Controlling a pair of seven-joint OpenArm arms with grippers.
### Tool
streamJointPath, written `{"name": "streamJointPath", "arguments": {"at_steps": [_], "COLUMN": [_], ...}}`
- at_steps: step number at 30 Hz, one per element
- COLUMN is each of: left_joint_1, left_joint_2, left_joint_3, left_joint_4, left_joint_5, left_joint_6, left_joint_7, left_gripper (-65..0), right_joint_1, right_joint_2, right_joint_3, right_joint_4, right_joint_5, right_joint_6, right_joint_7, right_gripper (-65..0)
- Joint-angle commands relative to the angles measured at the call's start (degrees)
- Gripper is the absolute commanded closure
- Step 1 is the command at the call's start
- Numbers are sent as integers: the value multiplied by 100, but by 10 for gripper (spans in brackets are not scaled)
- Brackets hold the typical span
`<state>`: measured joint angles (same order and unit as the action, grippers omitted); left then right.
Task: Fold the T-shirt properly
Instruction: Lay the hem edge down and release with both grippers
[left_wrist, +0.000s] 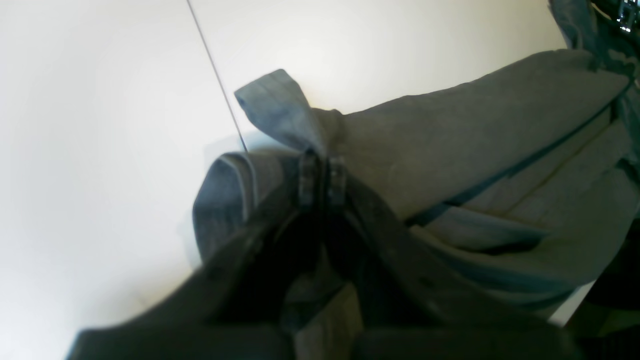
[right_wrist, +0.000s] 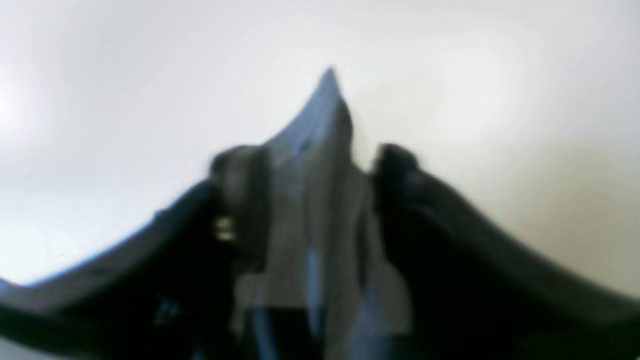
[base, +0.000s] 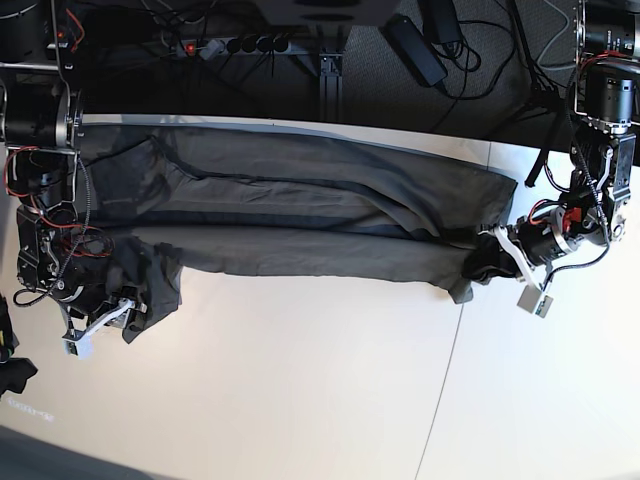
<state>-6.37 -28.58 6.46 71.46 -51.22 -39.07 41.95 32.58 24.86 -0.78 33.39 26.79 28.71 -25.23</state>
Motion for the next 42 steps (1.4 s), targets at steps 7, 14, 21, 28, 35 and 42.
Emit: {"name": "streamJointPath", "arguments": {"at_steps": [7, 14, 21, 28, 35, 42], "left_joint_1": [-122, -76, 249, 549, 564, 577], "left_joint_2": [-96, -105, -258, -273, -289, -289], "left_joint_3": [-37, -37, -114, -133, -133, -133], "left_joint_4": [85, 369, 1161, 1484, 1484, 1482], "left_joint_5": [-83, -345, -501, -533, -428, -424], "left_joint_6": [-93, -93, -93, -93, -93, -93], "left_joint_7": [-146, 205, 352, 378, 605, 761], "left_gripper": [0, 0, 0, 0, 0, 0], "right_joint_1": [26, -188, -1832, -3270, -4144, -4924], "right_joint_2": [101, 492, 1296, 1506, 1515, 1508], "right_joint_3": [-11, -9, 391, 1858, 2645, 2728], "right_joint_4": [22, 844, 3499, 5523, 6037, 6046], "right_joint_5": [-129, 304, 1217, 1652, 2129, 2122], "right_joint_6": [540, 540, 542, 542, 542, 540], "right_joint_7": [-350, -758, -1307, -1779, -2216, -2214], "right_gripper": [0, 0, 0, 0, 0, 0]}}
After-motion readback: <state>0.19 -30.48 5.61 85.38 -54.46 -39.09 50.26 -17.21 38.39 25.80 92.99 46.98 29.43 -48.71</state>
